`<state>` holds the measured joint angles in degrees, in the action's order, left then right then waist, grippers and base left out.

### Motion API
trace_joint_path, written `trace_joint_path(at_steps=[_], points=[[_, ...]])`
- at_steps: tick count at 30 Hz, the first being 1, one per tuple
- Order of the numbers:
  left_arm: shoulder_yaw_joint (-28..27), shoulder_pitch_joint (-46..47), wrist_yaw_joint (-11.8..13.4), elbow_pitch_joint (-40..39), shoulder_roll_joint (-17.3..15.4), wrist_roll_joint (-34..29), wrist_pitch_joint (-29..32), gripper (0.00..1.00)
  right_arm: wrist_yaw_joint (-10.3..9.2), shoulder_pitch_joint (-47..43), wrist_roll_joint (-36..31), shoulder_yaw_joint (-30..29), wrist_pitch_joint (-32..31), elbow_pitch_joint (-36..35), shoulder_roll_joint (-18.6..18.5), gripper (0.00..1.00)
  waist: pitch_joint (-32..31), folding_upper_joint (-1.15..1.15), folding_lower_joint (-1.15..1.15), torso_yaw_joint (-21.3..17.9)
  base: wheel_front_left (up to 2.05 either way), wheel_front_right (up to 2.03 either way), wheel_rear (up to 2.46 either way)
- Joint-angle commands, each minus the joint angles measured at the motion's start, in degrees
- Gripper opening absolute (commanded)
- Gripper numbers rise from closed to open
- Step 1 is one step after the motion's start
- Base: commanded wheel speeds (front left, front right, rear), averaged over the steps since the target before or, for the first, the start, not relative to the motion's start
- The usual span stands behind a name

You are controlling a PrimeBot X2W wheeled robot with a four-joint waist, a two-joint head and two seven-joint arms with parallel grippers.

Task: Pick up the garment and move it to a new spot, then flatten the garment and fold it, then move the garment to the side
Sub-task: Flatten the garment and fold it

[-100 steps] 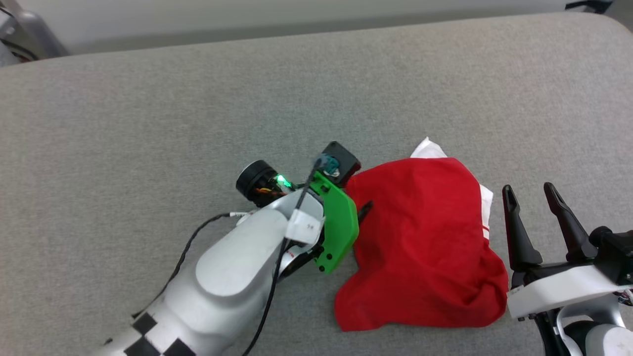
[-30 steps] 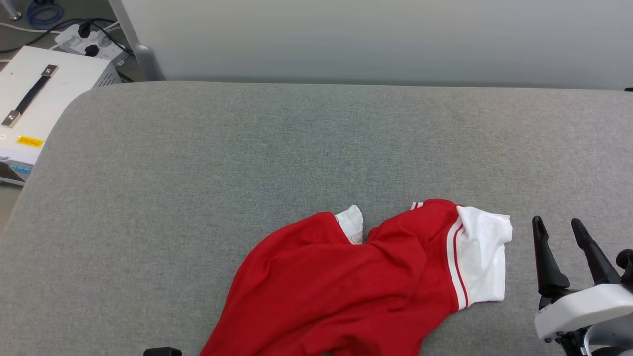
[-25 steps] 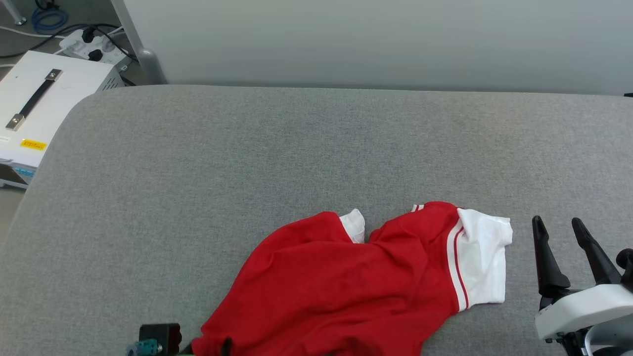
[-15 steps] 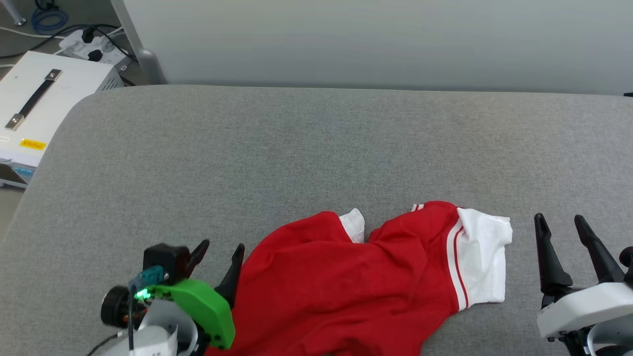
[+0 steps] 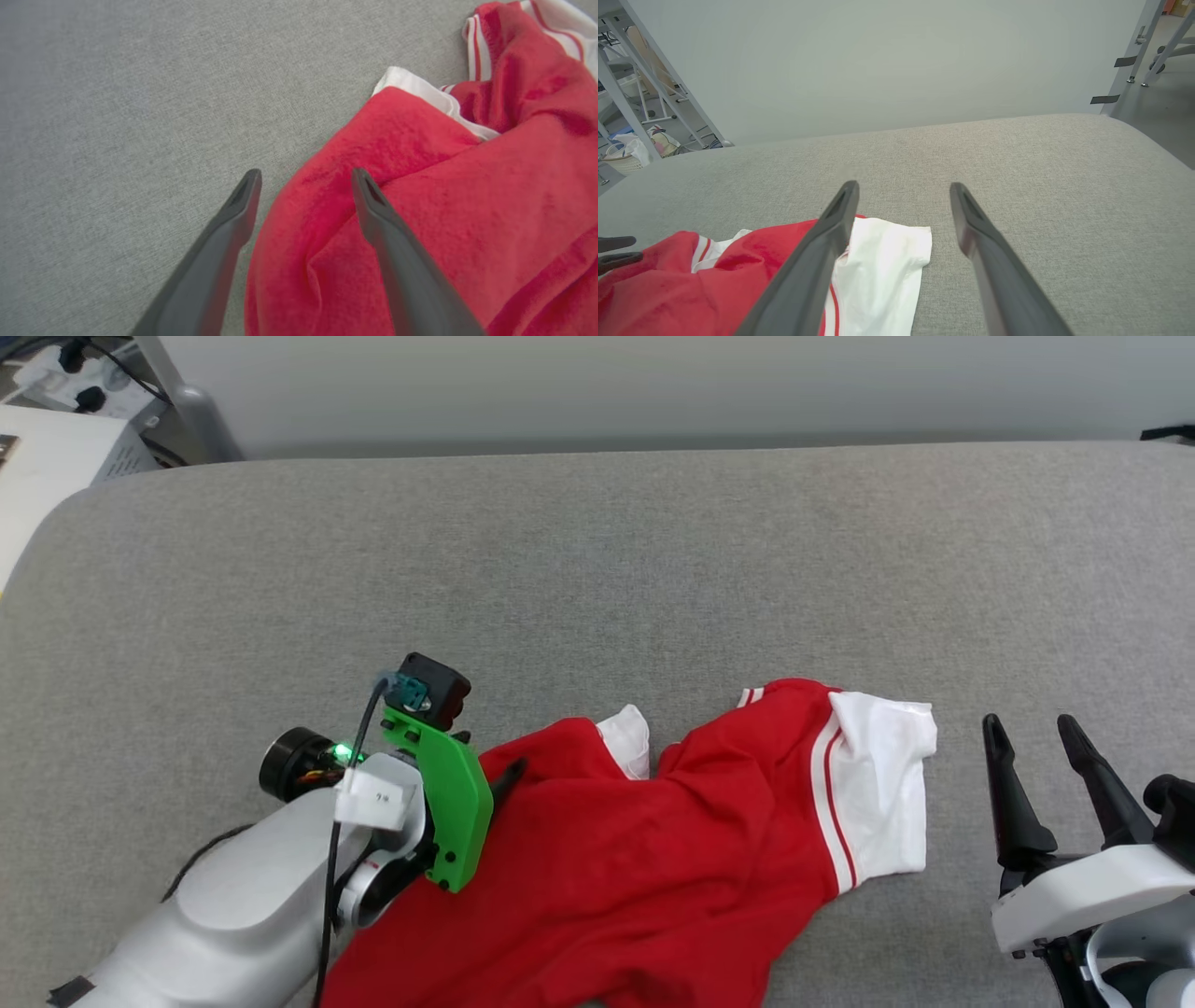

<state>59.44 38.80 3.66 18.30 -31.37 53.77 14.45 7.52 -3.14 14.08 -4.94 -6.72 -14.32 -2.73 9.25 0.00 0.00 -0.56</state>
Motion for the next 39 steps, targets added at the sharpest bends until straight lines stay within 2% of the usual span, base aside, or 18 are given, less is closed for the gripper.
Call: trace_joint_path(at_steps=[1, 7, 11, 12, 14, 15, 20, 21, 22, 23, 29, 33, 36, 39], points=[[0.87, 1.78, -1.23, 1.56, 0.38, 0.21, 1.66, 1.0, -0.03, 0.92, 0.19, -0.11, 0.69, 0.3, -0.15, 1.0, 1.93, 0.0, 0.0, -2.0, 0.0, 0.0, 0.0], [7.0, 5.15, -6.32, 9.2, 0.67, -1.35, 12.72, 1.0, -0.03, 1.22, 0.9, -0.09, 1.53, 1.41, -0.15, 1.0, 3.05, 0.0, 0.0, -3.31, 0.0, 0.0, 0.0], [10.5, 5.54, -8.58, 12.59, 1.19, -1.51, 20.31, 1.0, -0.03, 1.48, 1.37, 0.08, 1.95, 2.04, -0.15, 1.0, 3.3, 0.0, 0.0, -3.65, 0.0, 0.0, 0.0], [11.06, 5.37, -9.48, 13.25, 1.83, -1.09, 21.39, 0.0, -0.03, 1.6, 1.59, 0.09, 2.2, 2.38, -0.15, 1.0, 3.43, 0.0, 0.0, -3.71, 0.0, 0.0, 0.0], [10.44, 5.49, -9.53, 13.47, 2.18, -1.13, 19.2, 0.0, -0.03, 1.56, 1.73, -0.11, 2.37, 2.64, -0.15, 1.0, 3.38, 0.0, 0.0, -3.54, 0.0, 0.0, 0.0], [8.49, 6.37, -8.35, 13.11, 2.41, -2.21, 13.25, 0.0, -0.03, 1.24, 2.1, -0.49, 2.44, 3.13, -0.15, 1.0, 3.0, 0.0, 0.0, -2.73, 0.0, 0.0, 0.0], [4.32, 7.2, -4.21, 11.11, 1.11, -3.58, 3.6, 0.0, -0.03, 1.0, 2.54, -0.77, 2.52, 3.77, -0.15, 1.0, 1.8, 0.0, 0.0, -0.97, 0.0, 0.0, 0.0], [3.05, 6.89, -2.93, 10.26, 0.53, -3.4, 1.47, 0.0, -0.03, 0.93, 2.59, -0.85, 2.53, 3.86, -0.15, 1.0, 1.48, 0.0, 0.0, -0.57, 0.0, 0.0, 0.0], [-0.11, 5.0, 1.09, 7.53, -1.59, -2.62, -3.1, 0.0, -0.03, 0.53, 2.65, -1.31, 2.51, 3.94, -0.15, 1.0, 0.75, 0.0, 0.0, 0.57, 0.0, 0.0, 0.0], [-1.44, 3.73, 2.8, 6.21, -2.52, -1.94, -4.68, 0.0, -0.03, 0.32, 2.7, -1.47, 2.49, 3.96, -0.15, 1.0, 0.48, 0.0, 0.0, 1.03, 0.0, 0.0, 0.0], [-6.56, -9.52, 12.78, -2.48, -8.38, 3.61, -10.06, 0.0, -0.03, -0.69, 3.0, -1.78, 2.23, 3.99, -0.15, 1.0, -0.78, 0.0, 0.0, 2.5, 0.0, 0.0, 0.0], [-6.98, -21.37, 17.57, -8.76, -10.29, 8.79, -10.57, 0.0, -0.03, -1.32, 3.09, -2.01, 2.05, 3.99, -0.15, 1.0, -1.56, 0.0, 0.0, 3.13, 0.0, 0.0, 0.0], [-5.86, -27.69, 19.04, -11.93, -10.05, 11.32, -10.38, 0.0, -0.03, -1.59, 3.1, -1.9, 1.82, 3.97, -0.15, 1.0, -2.14, 0.0, 0.0, 3.37, 0.0, 0.0, 0.0], [-4.61, -31.75, 18.94, -13.38, -7.99, 13.19, -10.65, 0.0, -0.03, -1.65, 3.02, -1.64, 1.59, 3.96, -0.15, 1.0, -2.87, 0.0, 0.0, 3.42, 0.0, 0.0, 0.0]])
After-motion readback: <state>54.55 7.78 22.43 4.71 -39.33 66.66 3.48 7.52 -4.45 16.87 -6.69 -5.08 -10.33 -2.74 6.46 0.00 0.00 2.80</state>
